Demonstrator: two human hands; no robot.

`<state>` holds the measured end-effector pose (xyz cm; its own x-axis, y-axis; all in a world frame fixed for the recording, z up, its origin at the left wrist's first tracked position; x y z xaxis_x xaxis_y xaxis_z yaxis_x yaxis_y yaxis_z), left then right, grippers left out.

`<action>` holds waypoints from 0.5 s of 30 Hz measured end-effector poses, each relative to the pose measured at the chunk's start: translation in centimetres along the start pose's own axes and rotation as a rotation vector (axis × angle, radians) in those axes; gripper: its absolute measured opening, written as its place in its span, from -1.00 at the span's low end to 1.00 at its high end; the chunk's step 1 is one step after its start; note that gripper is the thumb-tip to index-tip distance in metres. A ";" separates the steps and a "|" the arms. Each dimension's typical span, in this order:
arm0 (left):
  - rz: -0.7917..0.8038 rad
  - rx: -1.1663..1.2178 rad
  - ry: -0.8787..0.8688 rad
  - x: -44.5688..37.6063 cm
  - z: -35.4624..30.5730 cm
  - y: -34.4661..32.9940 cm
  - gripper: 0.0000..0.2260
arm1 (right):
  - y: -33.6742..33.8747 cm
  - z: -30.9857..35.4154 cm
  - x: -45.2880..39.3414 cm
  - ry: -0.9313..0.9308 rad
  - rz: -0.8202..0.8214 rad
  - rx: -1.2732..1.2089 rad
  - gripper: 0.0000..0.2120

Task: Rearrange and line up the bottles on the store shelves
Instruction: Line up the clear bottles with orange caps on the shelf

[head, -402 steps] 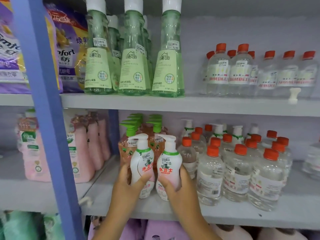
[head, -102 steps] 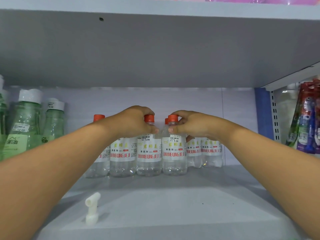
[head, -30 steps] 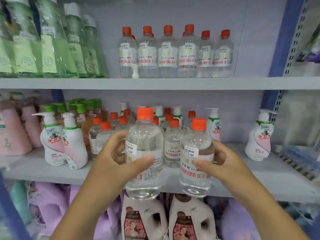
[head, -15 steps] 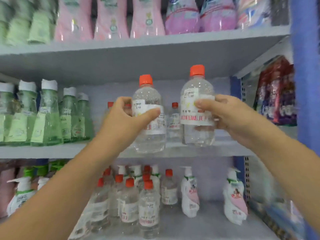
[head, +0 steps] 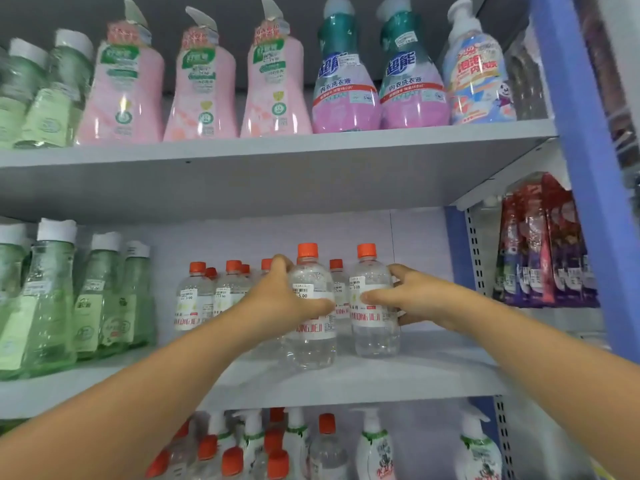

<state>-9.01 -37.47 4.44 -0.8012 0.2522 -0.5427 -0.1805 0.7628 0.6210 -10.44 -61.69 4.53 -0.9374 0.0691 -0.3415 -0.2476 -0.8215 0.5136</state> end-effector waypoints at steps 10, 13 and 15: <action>0.172 -0.190 -0.085 -3.3 0.2 1.2 -0.08 | 0.6 2.0 -4.1 -0.065 0.028 0.192 -0.44; 0.164 -0.069 -0.149 -4.9 -0.1 2.6 -0.22 | 0.2 2.5 -5.2 0.008 -0.056 0.187 -0.66; 0.226 -0.028 -0.202 -5.5 -0.5 3.4 -0.33 | 0.4 2.6 -5.6 -0.006 -0.058 0.231 -0.69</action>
<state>-5.47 -36.56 9.83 -0.6934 0.5291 -0.4892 -0.0287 0.6581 0.7524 -5.92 -60.96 8.71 -0.9211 0.1166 -0.3715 -0.3503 -0.6649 0.6597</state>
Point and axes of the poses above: each hand's wrist, its own x-axis away from the middle knuckle, its own y-axis out of the back of the hand, z = x × y, the point moved 1 cm from there along -x, towards the middle knuckle, and after that the axes turned 3 degrees about -y, right-handed, at the moved point
